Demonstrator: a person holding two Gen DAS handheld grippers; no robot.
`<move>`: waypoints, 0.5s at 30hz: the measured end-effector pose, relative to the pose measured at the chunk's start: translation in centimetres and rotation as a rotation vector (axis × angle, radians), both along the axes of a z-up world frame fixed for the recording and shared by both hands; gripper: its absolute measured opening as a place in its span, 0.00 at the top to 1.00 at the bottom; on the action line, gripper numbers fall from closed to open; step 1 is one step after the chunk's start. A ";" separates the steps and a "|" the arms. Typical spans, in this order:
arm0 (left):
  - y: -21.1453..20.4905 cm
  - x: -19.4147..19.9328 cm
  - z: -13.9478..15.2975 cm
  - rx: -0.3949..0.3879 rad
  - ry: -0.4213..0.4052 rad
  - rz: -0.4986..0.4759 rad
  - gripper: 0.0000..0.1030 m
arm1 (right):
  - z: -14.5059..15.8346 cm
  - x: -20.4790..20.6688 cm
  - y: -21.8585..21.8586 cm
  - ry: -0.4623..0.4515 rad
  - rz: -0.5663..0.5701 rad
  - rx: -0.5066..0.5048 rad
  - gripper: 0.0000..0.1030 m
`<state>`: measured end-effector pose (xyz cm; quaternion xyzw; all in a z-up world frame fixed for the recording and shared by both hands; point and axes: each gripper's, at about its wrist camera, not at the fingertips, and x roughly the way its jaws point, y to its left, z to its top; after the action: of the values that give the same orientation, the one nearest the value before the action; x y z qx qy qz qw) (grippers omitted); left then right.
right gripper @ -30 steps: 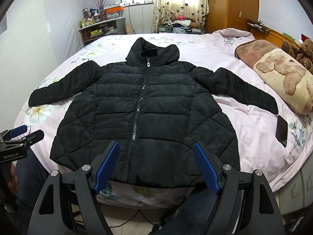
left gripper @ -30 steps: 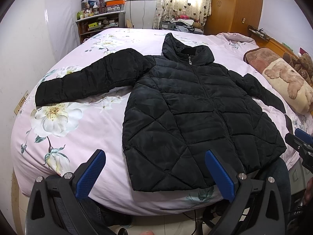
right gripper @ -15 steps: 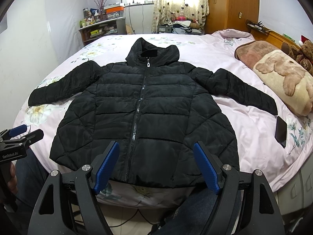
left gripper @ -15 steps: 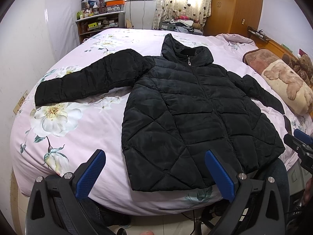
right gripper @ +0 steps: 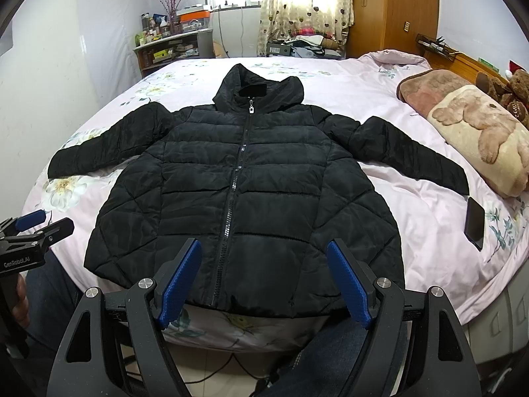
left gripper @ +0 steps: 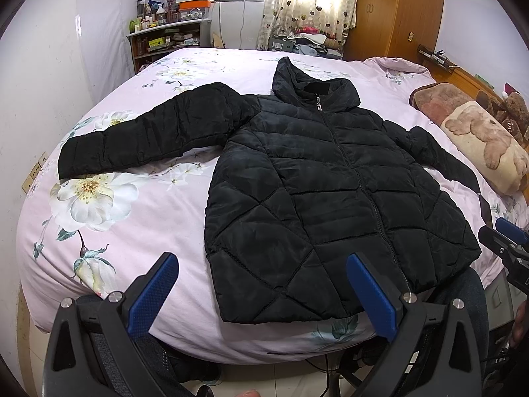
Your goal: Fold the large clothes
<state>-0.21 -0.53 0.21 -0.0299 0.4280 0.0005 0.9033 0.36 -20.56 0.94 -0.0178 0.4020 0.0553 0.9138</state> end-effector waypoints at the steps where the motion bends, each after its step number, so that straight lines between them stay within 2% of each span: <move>1: -0.1 -0.1 0.1 0.000 0.000 0.000 0.00 | 0.0 0.0 0.0 0.000 0.000 0.000 0.24; 15: 0.0 -0.1 0.0 -0.002 0.001 0.000 0.00 | 0.0 0.0 0.0 -0.002 0.001 -0.002 0.24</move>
<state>-0.27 -0.56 0.26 -0.0308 0.4283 0.0002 0.9031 0.34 -20.52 0.92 -0.0187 0.4013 0.0553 0.9141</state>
